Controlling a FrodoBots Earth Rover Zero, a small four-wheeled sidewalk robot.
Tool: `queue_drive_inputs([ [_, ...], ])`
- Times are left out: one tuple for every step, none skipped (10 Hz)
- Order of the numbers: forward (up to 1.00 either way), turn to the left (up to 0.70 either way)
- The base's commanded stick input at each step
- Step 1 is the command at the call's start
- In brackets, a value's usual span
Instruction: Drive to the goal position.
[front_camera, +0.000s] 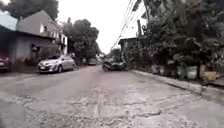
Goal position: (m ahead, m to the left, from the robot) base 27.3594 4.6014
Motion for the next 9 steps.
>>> queue_drive_inputs([
  [1.0,0.0],
  [1.0,0.0],
  [1.0,0.0],
  [1.0,0.0],
  [1.0,0.0],
  [1.0,0.0],
  [1.0,0.0],
  [1.0,0.0],
  [1.0,0.0],
])
